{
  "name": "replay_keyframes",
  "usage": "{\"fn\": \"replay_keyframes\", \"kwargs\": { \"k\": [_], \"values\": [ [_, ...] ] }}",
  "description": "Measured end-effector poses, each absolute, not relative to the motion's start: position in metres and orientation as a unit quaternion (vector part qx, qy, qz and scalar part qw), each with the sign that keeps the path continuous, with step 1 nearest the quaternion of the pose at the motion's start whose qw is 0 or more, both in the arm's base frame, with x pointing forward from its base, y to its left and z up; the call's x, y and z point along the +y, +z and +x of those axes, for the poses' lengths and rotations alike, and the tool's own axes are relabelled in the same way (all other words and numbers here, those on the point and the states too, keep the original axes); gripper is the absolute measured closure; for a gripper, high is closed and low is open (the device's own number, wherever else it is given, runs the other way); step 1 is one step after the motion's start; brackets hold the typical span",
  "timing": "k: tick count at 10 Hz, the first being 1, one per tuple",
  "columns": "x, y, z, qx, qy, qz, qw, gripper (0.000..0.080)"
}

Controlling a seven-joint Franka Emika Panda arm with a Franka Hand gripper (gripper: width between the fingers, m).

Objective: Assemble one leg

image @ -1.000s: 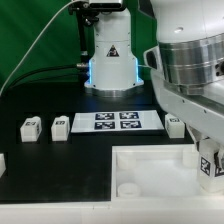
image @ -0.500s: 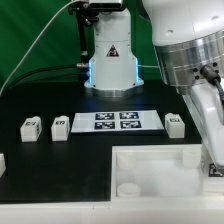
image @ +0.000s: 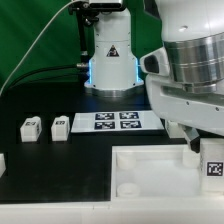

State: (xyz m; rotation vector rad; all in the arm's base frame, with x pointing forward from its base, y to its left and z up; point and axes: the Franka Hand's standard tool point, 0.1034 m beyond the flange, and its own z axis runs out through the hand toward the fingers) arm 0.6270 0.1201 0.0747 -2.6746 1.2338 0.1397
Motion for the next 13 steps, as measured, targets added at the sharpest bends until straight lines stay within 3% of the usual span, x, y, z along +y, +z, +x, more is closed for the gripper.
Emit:
{"fn": "replay_keyframes", "kwargs": {
  "k": [4,6,8,9,13],
  "values": [
    [0.1191,0.0669,0.6236,0.095,0.013,-0.994,0.047,0.0150],
    [0.1199,0.0668,0.6235,0.092,0.013,-0.994,0.049,0.0150],
    [0.1236,0.0670,0.6229,0.192,0.020,-0.980,0.055,0.0424],
    [0.1199,0.0655,0.6219,0.232,0.024,-0.971,0.053,0.0503],
    [0.1174,0.0676,0.6264,0.484,0.049,-0.870,0.078,0.0503]
  ]
}}
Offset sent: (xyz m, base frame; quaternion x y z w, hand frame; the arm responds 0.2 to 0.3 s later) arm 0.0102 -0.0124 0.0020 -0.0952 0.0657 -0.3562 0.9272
